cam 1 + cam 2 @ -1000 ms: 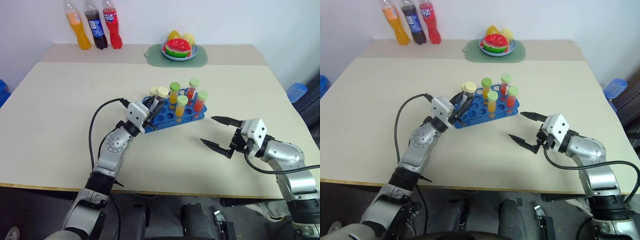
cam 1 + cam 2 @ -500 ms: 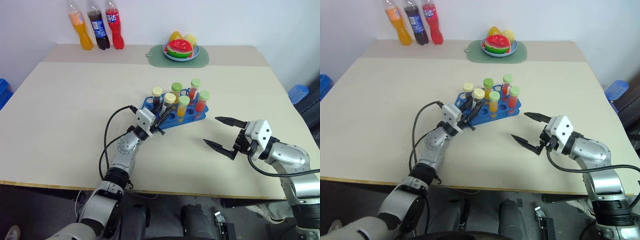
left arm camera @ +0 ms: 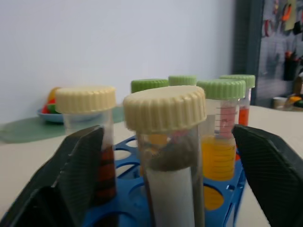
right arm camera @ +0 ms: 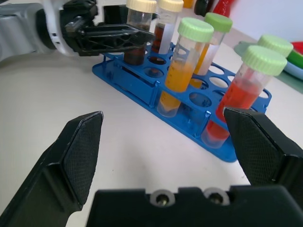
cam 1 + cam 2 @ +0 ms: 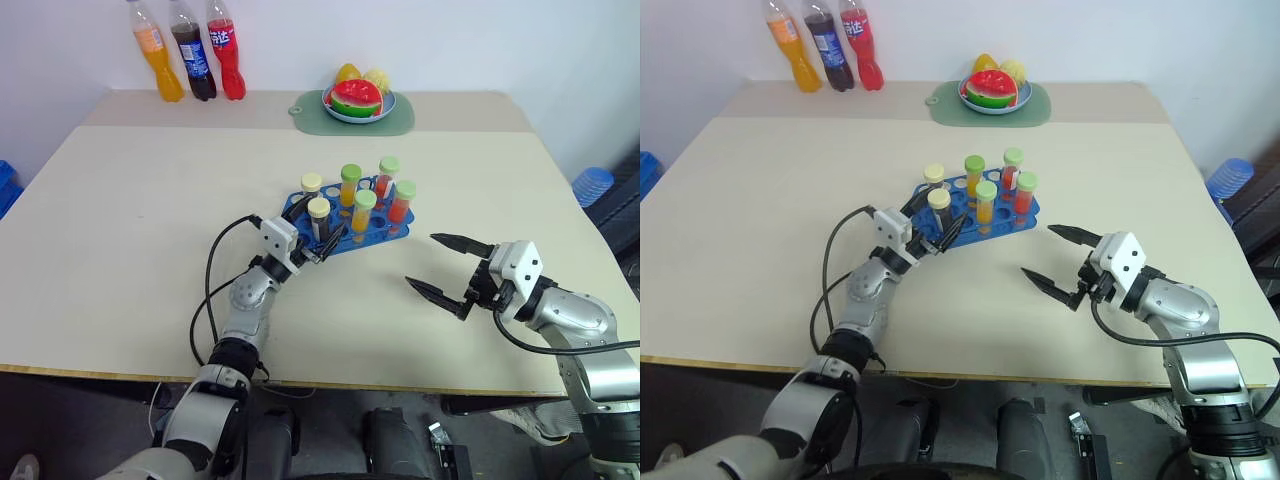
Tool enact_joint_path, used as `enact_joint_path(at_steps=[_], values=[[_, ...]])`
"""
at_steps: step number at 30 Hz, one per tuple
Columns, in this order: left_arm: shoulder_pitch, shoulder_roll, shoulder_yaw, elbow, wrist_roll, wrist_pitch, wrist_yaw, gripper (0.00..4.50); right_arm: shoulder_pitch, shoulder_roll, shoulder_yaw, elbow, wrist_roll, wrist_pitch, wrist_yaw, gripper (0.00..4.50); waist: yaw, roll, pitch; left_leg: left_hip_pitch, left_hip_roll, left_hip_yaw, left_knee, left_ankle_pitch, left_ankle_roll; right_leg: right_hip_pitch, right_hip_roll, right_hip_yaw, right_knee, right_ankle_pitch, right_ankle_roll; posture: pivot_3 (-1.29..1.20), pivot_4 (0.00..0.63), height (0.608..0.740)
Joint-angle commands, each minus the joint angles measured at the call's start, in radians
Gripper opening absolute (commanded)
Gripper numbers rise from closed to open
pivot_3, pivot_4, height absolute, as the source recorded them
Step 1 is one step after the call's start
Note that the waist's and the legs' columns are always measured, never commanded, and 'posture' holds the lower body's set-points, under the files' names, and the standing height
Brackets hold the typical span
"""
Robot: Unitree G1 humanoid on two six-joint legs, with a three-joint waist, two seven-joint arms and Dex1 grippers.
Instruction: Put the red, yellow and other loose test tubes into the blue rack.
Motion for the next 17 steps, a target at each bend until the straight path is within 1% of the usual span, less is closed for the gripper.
enact_joint_path(at_steps=[1,2,5,6,8,10,13,17], values=[[0.100,0.066,0.008,-0.181,-0.034,0.099,-0.031,4.19,0.016,0.014,-0.020,-0.009,0.014,-0.015,-0.010,4.50,-0.004,0.000,0.000,0.000,0.000,0.000,0.000,0.000,0.000,-0.001,0.000,0.000,0.000,0.000,0.000,0.00,0.150,0.740],[0.133,0.079,0.020,-0.224,-0.044,0.116,-0.022,4.19,0.023,0.017,-0.023,-0.004,0.014,-0.017,-0.010,4.50,-0.006,0.000,0.000,0.000,0.001,0.000,-0.001,0.000,0.000,-0.001,0.000,0.000,0.000,0.000,0.000,0.00,0.150,0.740],[0.284,0.202,0.055,-0.367,-0.084,0.174,-0.086,4.19,0.067,0.018,-0.046,0.028,0.007,-0.040,-0.009,4.50,-0.013,0.000,0.000,0.000,0.001,0.000,0.000,0.000,0.000,0.000,0.000,0.000,0.000,0.000,0.000,0.00,0.150,0.740],[0.345,0.257,0.074,-0.421,-0.119,0.212,-0.126,4.19,0.083,0.020,-0.060,0.038,0.012,-0.041,-0.014,4.50,-0.015,0.000,0.000,0.000,0.002,0.000,-0.001,0.000,0.000,-0.001,0.000,0.000,0.000,0.000,0.000,0.00,0.150,0.740],[0.428,0.331,0.105,-0.501,-0.169,0.265,-0.169,4.19,0.108,0.020,-0.080,0.053,0.016,-0.049,-0.020,4.50,-0.017,0.001,0.000,0.000,0.003,0.000,-0.001,0.000,0.000,-0.001,0.001,0.000,0.001,0.000,-0.001,0.00,0.150,0.740],[0.482,0.376,0.134,-0.559,-0.199,0.302,-0.178,4.19,0.127,0.020,-0.096,0.063,0.018,-0.057,-0.024,4.50,-0.014,0.002,0.001,0.000,0.004,0.000,-0.001,0.000,0.000,-0.001,0.001,0.001,0.001,0.000,-0.001,0.00,0.150,0.740],[0.546,0.443,0.189,-0.670,-0.264,0.413,-0.180,4.19,0.160,0.021,-0.123,0.054,0.031,-0.047,-0.034,4.50,-0.010,0.001,0.000,0.000,0.004,0.000,0.000,0.000,0.000,0.001,0.000,0.000,0.000,0.000,-0.001,0.00,0.150,0.740],[0.583,0.482,0.206,-0.774,-0.280,0.521,-0.155,4.19,0.180,0.016,-0.141,0.063,0.036,-0.055,-0.030,4.50,-0.012,0.002,0.001,0.000,0.004,0.000,-0.001,0.000,0.000,0.000,-0.001,0.000,0.000,0.000,-0.001,0.00,0.150,0.740]])
